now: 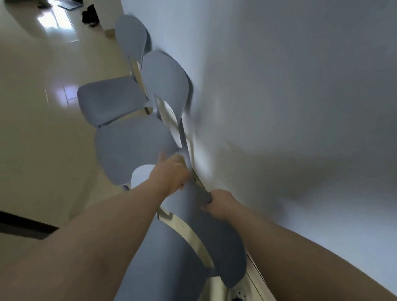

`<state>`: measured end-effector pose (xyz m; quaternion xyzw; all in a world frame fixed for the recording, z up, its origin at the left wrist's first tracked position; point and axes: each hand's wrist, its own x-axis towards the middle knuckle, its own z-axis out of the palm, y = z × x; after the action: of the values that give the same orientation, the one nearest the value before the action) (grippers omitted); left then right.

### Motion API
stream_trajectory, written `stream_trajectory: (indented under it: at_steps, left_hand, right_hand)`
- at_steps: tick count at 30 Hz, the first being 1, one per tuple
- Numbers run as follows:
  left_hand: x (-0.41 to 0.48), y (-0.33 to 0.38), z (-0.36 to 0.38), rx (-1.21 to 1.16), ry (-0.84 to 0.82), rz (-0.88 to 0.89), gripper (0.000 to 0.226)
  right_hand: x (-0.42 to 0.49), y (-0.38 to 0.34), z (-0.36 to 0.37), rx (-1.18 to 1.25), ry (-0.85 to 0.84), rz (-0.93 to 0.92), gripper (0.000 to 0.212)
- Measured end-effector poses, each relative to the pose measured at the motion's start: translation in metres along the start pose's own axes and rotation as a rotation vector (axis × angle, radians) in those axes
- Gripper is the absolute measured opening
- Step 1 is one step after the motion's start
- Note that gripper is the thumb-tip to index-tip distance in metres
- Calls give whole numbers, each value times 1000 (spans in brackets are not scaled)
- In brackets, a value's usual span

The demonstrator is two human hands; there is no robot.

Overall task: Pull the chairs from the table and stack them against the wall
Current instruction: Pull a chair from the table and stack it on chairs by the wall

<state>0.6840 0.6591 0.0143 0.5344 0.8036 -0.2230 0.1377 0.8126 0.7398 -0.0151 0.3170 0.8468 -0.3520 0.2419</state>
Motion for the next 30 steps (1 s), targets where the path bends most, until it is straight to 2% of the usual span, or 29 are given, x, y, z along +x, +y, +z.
stream_trajectory:
  at_steps: [4, 7, 9, 12, 14, 18, 26, 30]
  left_hand:
    - [19, 14, -6, 81, 57, 51, 22]
    - [31, 32, -17, 105, 119, 23, 20]
    - [34, 48, -27, 56, 116, -18, 22]
    - [35, 71, -33, -33, 77, -50, 29]
    - [37, 79, -29, -54, 55, -36, 33]
    - [51, 75, -32, -134, 36, 54, 33]
    - [84, 95, -54, -205, 71, 154, 36]
    - [102, 109, -61, -215, 125, 200, 45]
  right_hand:
    - [-10, 17, -8, 75, 60, 38, 33]
    - [-17, 32, -14, 150, 102, 67, 32]
    - [-20, 44, -17, 183, 115, 95, 25]
    - [-22, 55, -20, 228, 131, 122, 33]
    - [-24, 60, -24, 242, 120, 115, 24]
    - [-22, 72, -28, 277, 172, 118, 31]
    - [-13, 98, -48, 378, 246, 149, 19]
    - [-6, 110, -60, 345, 358, 228, 35]
